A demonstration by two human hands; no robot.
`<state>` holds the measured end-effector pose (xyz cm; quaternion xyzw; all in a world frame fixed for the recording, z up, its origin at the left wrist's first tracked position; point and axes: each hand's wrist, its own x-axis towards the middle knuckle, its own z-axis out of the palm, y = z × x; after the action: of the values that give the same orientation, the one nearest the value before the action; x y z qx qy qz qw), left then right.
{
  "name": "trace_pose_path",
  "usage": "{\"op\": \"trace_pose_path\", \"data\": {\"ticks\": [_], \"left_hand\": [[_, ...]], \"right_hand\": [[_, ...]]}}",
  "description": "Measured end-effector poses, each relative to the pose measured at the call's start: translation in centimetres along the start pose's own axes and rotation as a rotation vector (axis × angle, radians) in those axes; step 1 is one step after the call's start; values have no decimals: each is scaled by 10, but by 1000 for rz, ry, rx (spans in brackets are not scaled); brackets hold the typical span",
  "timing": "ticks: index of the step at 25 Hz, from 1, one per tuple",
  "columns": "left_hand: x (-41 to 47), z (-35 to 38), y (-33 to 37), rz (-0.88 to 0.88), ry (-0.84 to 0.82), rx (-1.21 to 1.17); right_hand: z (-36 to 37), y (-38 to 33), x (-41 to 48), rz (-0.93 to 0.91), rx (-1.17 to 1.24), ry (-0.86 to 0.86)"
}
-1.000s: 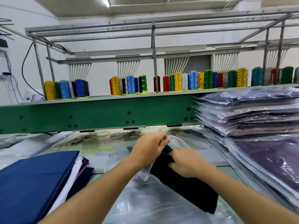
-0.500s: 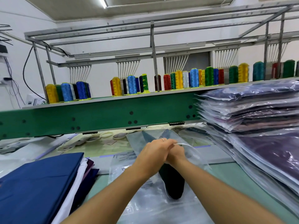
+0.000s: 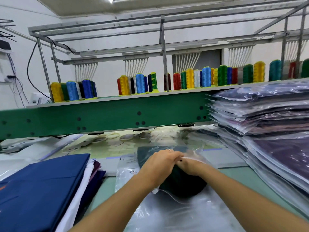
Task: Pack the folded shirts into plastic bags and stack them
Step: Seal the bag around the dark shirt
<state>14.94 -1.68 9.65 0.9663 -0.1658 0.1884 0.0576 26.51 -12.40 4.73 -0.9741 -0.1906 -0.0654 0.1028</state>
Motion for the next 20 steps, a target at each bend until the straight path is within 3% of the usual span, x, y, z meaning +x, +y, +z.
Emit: {"op": "trace_pose_path", "data": {"ticks": [2,5,9,12,14,18,20], "left_hand": [[-7,0,12,59,-178,115],[-25,23,-8,-14,-73,11],[-50,52,-29,-127,-235,45],[-65,61,-41,-186,-254,40],[-74,63,-50,-206,-242,10],[-85,59,-57,-181,-249,-89],[-89,58,-60,-177,-220,-93]], "right_hand": [[24,-2,-12,-38,-49,-89],[29,22,-31,-156,-127,-216],[30,49,-54,-220,-144,-217],[22,64,-72,-244,-51,-218],[13,75,-85,-328,-30,-94],[5,87,-105,-457,12,419],[8,94,-107,-409,-33,501]]}}
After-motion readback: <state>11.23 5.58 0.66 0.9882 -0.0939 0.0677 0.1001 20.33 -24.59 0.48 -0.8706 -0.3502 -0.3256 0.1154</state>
